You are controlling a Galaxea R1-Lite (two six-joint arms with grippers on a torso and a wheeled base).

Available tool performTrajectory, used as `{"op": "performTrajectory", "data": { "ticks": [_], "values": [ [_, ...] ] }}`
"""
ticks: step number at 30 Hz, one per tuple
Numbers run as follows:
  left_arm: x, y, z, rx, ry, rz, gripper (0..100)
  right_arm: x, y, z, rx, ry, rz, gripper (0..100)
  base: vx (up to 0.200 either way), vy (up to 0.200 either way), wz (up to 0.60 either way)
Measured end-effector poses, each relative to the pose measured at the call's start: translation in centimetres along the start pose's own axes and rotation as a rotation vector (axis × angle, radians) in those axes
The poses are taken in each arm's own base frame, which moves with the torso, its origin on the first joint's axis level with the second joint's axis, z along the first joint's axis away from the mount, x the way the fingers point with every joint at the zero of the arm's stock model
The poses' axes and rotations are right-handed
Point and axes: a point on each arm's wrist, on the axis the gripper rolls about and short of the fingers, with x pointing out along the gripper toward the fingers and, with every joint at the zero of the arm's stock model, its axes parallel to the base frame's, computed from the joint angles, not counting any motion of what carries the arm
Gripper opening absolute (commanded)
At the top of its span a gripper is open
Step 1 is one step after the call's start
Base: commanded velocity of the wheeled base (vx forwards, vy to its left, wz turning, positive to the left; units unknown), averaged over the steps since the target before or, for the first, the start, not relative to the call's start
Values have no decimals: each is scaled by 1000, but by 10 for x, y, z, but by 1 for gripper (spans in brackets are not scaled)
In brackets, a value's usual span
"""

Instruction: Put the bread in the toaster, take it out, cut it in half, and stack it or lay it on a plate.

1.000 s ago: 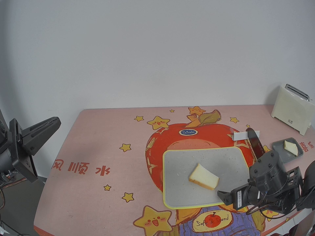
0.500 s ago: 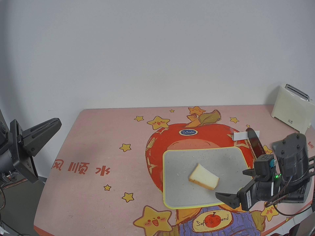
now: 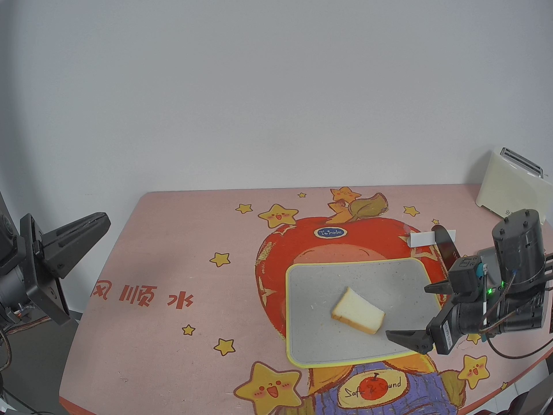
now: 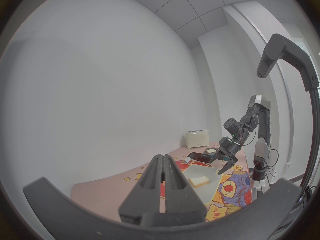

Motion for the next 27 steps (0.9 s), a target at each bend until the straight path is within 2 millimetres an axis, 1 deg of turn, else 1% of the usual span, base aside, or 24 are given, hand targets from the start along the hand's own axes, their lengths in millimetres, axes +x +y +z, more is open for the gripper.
{"op": "performTrajectory", "data": {
  "ticks": [4, 18, 27],
  "values": [
    [0, 0, 0, -1, 1, 0, 0, 3, -1, 2, -5, 4, -1, 100, 0, 0, 0],
    [0, 0, 0, 1, 1, -2, 0, 27, 8, 4, -28, 74, 28, 100, 0, 0, 0],
    [0, 0, 0, 3, 0, -13, 0, 43, 9, 11, -23, 94, 28, 100, 0, 0, 0]
  ]
}}
